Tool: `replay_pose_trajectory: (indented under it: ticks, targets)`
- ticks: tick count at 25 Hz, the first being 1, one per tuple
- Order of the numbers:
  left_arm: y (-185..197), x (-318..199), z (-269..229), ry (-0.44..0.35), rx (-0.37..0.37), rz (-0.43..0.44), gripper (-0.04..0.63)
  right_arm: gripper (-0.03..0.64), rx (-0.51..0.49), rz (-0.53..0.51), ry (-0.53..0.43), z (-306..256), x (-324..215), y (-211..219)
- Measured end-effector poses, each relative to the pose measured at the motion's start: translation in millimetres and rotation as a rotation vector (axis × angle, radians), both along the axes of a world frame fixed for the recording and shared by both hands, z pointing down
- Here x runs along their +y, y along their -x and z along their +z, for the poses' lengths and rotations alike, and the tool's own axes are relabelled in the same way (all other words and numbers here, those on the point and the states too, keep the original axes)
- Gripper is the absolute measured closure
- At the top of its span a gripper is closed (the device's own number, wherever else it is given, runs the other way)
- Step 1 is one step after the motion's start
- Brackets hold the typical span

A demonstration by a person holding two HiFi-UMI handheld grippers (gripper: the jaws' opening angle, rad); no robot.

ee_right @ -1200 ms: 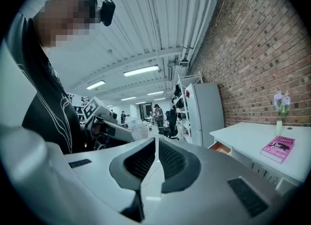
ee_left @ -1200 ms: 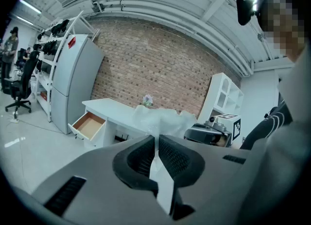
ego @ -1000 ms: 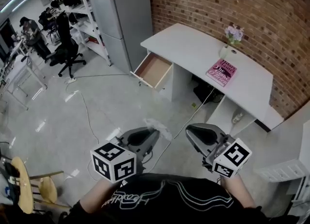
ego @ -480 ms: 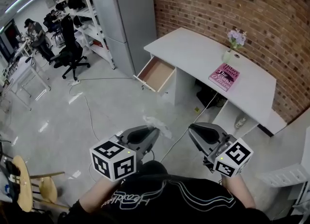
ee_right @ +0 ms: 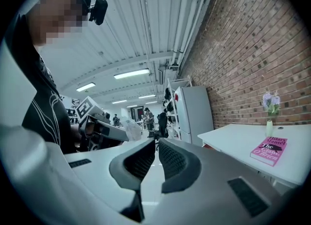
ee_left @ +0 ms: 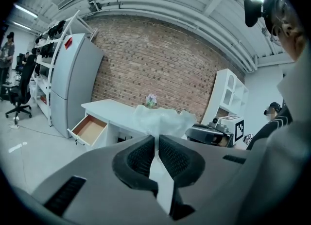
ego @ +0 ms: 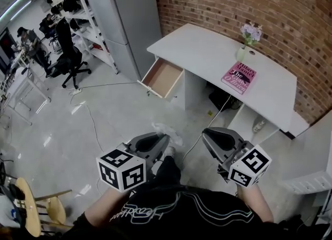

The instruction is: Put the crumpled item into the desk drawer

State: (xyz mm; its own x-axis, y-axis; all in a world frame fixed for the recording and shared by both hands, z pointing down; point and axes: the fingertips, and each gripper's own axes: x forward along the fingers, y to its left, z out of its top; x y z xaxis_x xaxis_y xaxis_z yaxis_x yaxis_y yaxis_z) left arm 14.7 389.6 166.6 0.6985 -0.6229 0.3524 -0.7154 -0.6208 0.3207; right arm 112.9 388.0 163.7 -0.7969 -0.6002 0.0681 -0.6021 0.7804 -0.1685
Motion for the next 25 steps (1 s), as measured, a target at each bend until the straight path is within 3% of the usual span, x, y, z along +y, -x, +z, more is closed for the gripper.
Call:
replay_pose_trajectory:
  ticks: [9,25]
  targets:
    - [11,-110,28,0.061,0.017,0.029,0.555,0.563,0.022,0.044,0.063,31,-103,10]
    - [81,-421,138,0.293,-0.013,0.028,0.555,0.563,0.075,0.062,0.32,135,-403,86]
